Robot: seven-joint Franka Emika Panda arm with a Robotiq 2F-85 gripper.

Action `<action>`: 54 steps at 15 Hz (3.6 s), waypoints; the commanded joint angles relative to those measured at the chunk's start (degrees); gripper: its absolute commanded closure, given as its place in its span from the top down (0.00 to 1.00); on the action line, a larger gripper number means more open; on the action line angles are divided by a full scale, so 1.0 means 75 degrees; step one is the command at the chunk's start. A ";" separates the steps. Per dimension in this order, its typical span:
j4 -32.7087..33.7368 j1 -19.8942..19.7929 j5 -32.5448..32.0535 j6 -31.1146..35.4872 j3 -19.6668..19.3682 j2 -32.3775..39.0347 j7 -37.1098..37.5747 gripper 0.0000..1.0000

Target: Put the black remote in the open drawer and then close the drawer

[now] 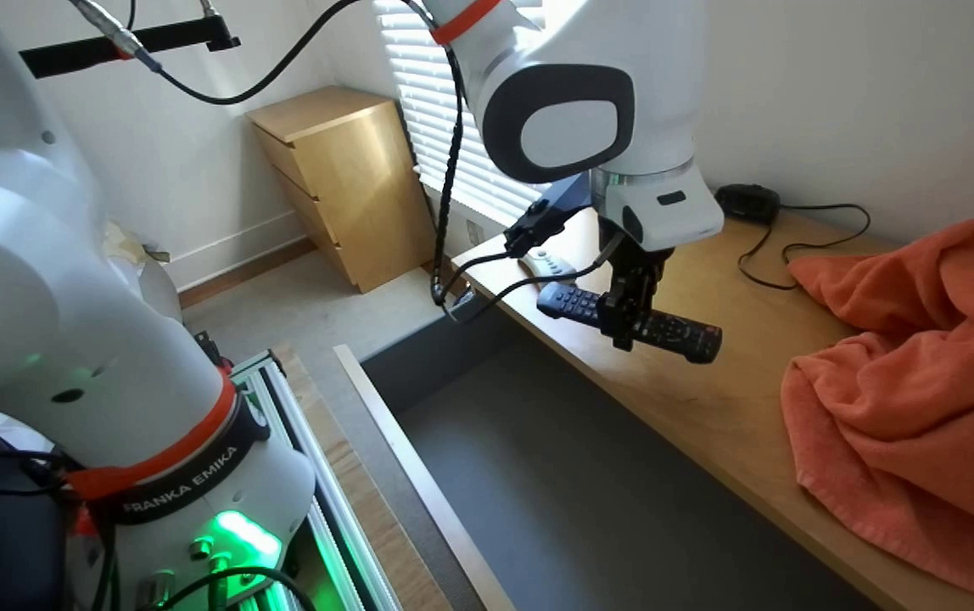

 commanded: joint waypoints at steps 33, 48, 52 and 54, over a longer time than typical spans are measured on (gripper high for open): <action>-0.0668 -0.0924 0.0721 0.1824 -0.0169 0.2684 0.0516 0.31; 0.0261 -0.2808 0.1615 0.3267 0.1222 0.4733 -0.0947 0.31; 0.0601 -0.3219 0.1687 0.3310 0.1583 0.5044 -0.1036 0.31; 0.0761 -0.3331 0.1668 0.3356 0.1674 0.5172 -0.1162 0.31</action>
